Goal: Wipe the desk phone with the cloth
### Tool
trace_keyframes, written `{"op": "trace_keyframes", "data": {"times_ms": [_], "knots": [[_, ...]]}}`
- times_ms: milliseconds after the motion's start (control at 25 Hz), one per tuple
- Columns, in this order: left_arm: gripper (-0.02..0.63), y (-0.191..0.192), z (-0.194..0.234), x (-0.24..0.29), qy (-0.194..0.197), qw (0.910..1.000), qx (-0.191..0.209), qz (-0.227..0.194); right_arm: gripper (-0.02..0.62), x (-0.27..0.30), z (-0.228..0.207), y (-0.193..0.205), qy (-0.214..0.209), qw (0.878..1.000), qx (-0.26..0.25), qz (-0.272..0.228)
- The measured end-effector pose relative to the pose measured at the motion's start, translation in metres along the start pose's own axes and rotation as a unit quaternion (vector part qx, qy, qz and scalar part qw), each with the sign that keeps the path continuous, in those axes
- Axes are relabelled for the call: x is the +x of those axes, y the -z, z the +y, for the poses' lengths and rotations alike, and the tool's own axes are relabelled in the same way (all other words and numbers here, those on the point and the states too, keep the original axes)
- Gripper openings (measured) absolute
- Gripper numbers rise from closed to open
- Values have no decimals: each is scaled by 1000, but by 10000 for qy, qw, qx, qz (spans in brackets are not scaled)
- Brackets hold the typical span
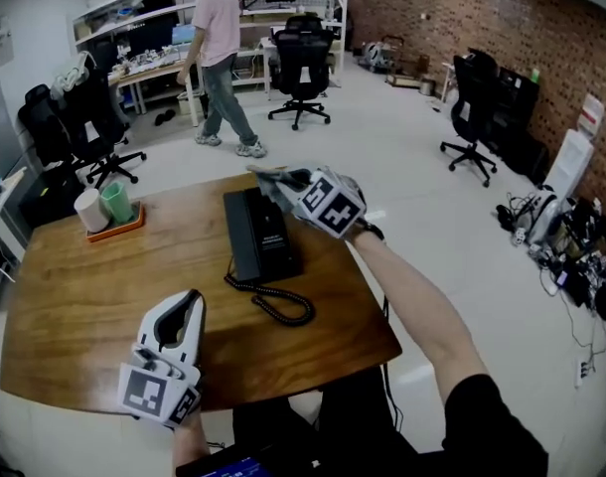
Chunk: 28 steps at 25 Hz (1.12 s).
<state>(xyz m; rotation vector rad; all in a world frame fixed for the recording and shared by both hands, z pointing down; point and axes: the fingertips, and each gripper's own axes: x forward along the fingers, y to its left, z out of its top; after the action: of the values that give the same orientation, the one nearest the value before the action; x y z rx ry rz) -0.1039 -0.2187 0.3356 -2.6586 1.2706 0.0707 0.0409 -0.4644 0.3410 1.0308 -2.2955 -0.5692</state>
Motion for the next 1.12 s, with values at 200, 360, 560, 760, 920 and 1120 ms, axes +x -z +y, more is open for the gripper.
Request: {"op": "trace_keyframes", "data": {"times_ms": [200, 360, 560, 760, 920, 1120], "knots": [[8, -5, -4, 2, -17, 10000, 30, -52, 26, 19, 3, 18, -158, 9990, -129, 387], [8, -7, -5, 2, 32, 10000, 55, -30, 26, -11, 47, 21, -751, 9942, -666, 382], [8, -4, -3, 2, 3, 10000, 97, 16, 26, -61, 118, 35, -1481, 9831, -1042, 263], [8, -2, -3, 4, 11, 9999, 71, 75, 26, -91, 159, 42, -2017, 9716, -1210, 251], [8, 1, -3, 5, 48, 9999, 39, 116, 26, -115, 170, 32, -2189, 9714, -918, 14], [6, 0, -4, 4, 151, 9999, -9, 59, 26, -161, 137, -15, -1424, 9850, 115, -972]]}}
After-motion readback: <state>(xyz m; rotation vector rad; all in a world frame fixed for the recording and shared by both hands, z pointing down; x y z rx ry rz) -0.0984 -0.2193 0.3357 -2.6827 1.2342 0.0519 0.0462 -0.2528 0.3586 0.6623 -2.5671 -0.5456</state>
